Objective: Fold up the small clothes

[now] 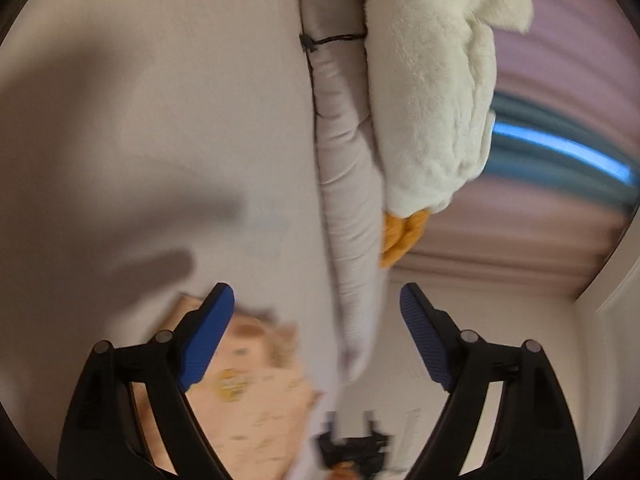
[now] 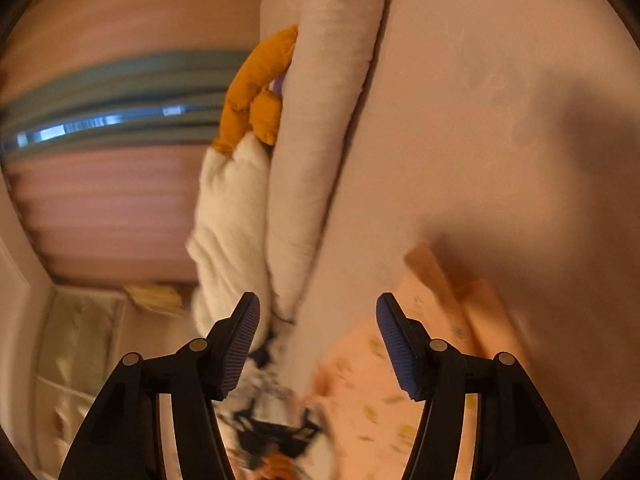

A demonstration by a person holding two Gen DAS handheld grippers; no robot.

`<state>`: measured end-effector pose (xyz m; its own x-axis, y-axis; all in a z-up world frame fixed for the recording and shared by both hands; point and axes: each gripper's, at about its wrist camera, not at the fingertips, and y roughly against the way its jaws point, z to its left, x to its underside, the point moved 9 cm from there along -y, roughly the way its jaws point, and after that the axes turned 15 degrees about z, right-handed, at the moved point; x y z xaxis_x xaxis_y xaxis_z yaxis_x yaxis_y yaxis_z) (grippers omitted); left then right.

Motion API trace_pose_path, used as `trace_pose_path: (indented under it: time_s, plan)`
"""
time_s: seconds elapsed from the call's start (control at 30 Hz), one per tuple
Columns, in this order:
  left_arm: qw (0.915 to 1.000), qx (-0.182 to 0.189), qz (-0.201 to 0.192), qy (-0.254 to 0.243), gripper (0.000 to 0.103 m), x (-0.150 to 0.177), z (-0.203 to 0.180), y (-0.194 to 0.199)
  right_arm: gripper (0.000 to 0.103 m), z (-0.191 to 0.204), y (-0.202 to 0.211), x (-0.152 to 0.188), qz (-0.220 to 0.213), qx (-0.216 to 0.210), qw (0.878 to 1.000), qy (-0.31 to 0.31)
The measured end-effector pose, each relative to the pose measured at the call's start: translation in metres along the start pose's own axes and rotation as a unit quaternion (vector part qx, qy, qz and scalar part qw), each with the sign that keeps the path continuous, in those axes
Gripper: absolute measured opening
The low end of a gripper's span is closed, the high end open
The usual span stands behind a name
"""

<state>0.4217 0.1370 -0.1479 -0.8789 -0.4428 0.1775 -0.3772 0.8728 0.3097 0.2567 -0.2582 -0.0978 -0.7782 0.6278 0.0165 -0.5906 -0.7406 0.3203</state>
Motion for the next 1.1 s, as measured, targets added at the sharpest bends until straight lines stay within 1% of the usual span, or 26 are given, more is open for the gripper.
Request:
trace_pose_path:
  time_s: [0.07, 0.1, 0.17, 0.23, 0.27, 0.33, 0.4, 0.47, 0.53, 0.57, 0.6, 0.67, 0.73, 0.77, 0.83, 0.9, 0.97, 1.1]
  plan:
    - [0.9986, -0.037, 0.010, -0.036, 0.084, 0.010, 0.004, 0.011, 0.062, 0.001, 0.008, 0.017, 0.011, 0.046, 0.998, 0.046]
    - [0.9958, -0.062, 0.018, -0.065, 0.084, 0.020, 0.006, 0.021, 0.062, 0.001, 0.013, 0.026, 0.016, 0.073, 0.995, 0.072]
    - [0.9896, -0.094, 0.029, -0.105, 0.084, 0.036, 0.014, 0.030, 0.062, -0.001, 0.025, 0.048, 0.028, 0.128, 0.983, 0.129]
    - [0.9807, -0.116, 0.046, -0.150, 0.084, 0.061, 0.021, 0.044, 0.062, -0.004, 0.032, 0.069, 0.044, 0.157, 0.972, 0.167]
    - [0.9771, -0.121, 0.057, -0.166, 0.083, 0.073, 0.023, 0.047, 0.062, -0.007, 0.038, 0.078, 0.049, 0.170, 0.967, 0.183]
    - [0.9702, -0.118, 0.078, -0.197, 0.082, 0.099, 0.029, 0.054, 0.059, -0.013, 0.044, 0.098, 0.056, 0.190, 0.957, 0.209]
    - [0.9648, -0.122, 0.088, -0.216, 0.080, 0.115, 0.032, 0.057, 0.057, -0.021, 0.042, 0.113, 0.068, 0.208, 0.950, 0.225]
    - [0.9615, -0.119, 0.100, -0.227, 0.077, 0.126, 0.036, 0.059, 0.055, -0.031, 0.035, 0.123, 0.080, 0.228, 0.942, 0.233]
    - [0.9604, -0.116, 0.114, -0.226, 0.073, 0.133, 0.037, 0.052, 0.050, -0.039, 0.029, 0.133, 0.090, 0.244, 0.935, 0.239]
    - [0.9595, -0.118, 0.118, -0.227, 0.067, 0.135, 0.038, 0.049, 0.049, -0.042, 0.026, 0.137, 0.095, 0.252, 0.932, 0.242]
    - [0.9576, -0.120, 0.125, -0.230, 0.062, 0.139, 0.039, 0.044, 0.049, -0.043, 0.025, 0.140, 0.098, 0.254, 0.931, 0.243]
    - [0.9531, -0.125, 0.139, -0.238, 0.061, 0.144, 0.036, 0.032, 0.044, -0.041, 0.019, 0.143, 0.102, 0.249, 0.932, 0.243]
    - [0.9480, -0.149, 0.146, -0.241, 0.061, 0.146, 0.043, 0.026, 0.044, -0.037, 0.019, 0.145, 0.103, 0.245, 0.931, 0.249]
    - [0.9483, -0.157, 0.145, -0.234, 0.061, 0.145, 0.049, 0.024, 0.043, -0.036, 0.018, 0.147, 0.104, 0.247, 0.930, 0.251]
    - [0.9509, -0.152, 0.145, -0.227, 0.061, 0.144, 0.052, 0.022, 0.041, -0.036, 0.015, 0.145, 0.106, 0.250, 0.930, 0.247]
    - [0.9527, -0.151, 0.138, -0.224, 0.061, 0.143, 0.055, 0.026, 0.041, -0.038, 0.015, 0.147, 0.110, 0.248, 0.932, 0.241]
    - [0.9533, -0.144, 0.142, -0.225, 0.061, 0.144, 0.055, 0.028, 0.041, -0.038, 0.015, 0.152, 0.115, 0.245, 0.932, 0.242]
    - [0.9463, -0.145, 0.161, -0.240, 0.061, 0.155, 0.056, 0.025, 0.041, -0.039, 0.012, 0.160, 0.122, 0.247, 0.928, 0.252]
